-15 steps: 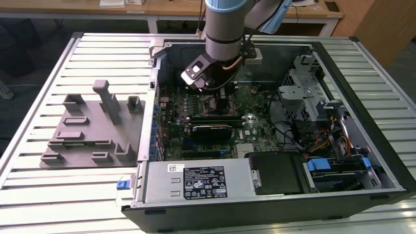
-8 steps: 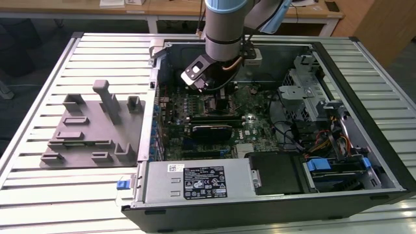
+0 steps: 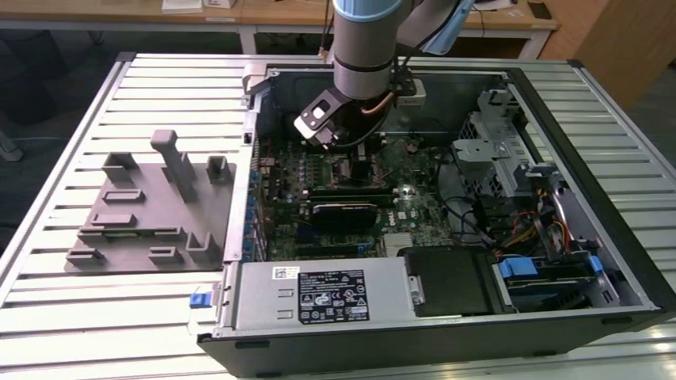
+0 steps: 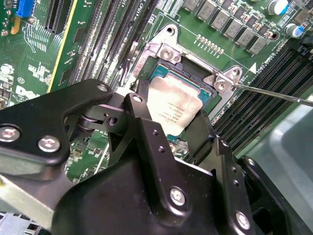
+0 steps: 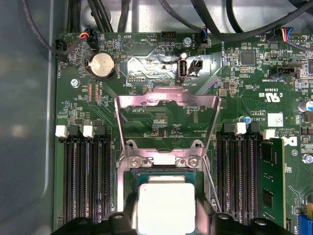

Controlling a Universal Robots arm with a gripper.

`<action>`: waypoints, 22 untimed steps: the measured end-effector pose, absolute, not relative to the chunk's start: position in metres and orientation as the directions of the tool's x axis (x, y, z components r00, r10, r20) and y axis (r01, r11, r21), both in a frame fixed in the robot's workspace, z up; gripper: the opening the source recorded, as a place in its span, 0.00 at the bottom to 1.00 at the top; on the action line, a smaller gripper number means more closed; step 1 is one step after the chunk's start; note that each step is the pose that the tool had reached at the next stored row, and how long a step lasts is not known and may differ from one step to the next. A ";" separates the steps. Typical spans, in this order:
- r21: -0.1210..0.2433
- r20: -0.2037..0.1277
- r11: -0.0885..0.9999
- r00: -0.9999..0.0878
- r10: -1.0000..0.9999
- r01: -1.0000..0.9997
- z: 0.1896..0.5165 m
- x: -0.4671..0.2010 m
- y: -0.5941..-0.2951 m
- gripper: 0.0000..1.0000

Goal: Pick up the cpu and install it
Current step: 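Place the cpu into insertion slot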

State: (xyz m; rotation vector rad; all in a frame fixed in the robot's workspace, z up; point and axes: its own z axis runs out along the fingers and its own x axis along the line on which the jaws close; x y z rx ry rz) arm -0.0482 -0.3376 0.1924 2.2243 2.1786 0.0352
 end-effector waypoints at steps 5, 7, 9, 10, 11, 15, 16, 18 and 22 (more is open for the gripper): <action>0.036 -0.003 -0.021 0.021 1.000 0.999 0.192 -0.048 -0.338 0.62; 0.036 -0.003 -0.021 0.021 1.000 0.999 0.192 -0.048 -0.338 0.62; 0.036 -0.003 -0.021 0.021 1.000 0.999 0.194 -0.048 -0.338 0.62; 0.036 -0.003 -0.021 0.021 1.000 0.999 0.195 -0.048 -0.338 0.62; 0.036 -0.003 -0.021 0.021 1.000 0.999 0.197 -0.048 -0.338 0.62; 0.036 -0.003 -0.021 0.021 1.000 0.999 0.202 -0.048 -0.338 0.62; 0.036 -0.003 -0.021 0.021 1.000 0.999 0.203 -0.048 -0.338 0.62; 0.036 -0.003 -0.021 0.021 1.000 0.999 0.204 -0.048 -0.338 0.62; 0.036 -0.003 -0.021 0.021 1.000 0.999 0.205 -0.048 -0.338 0.62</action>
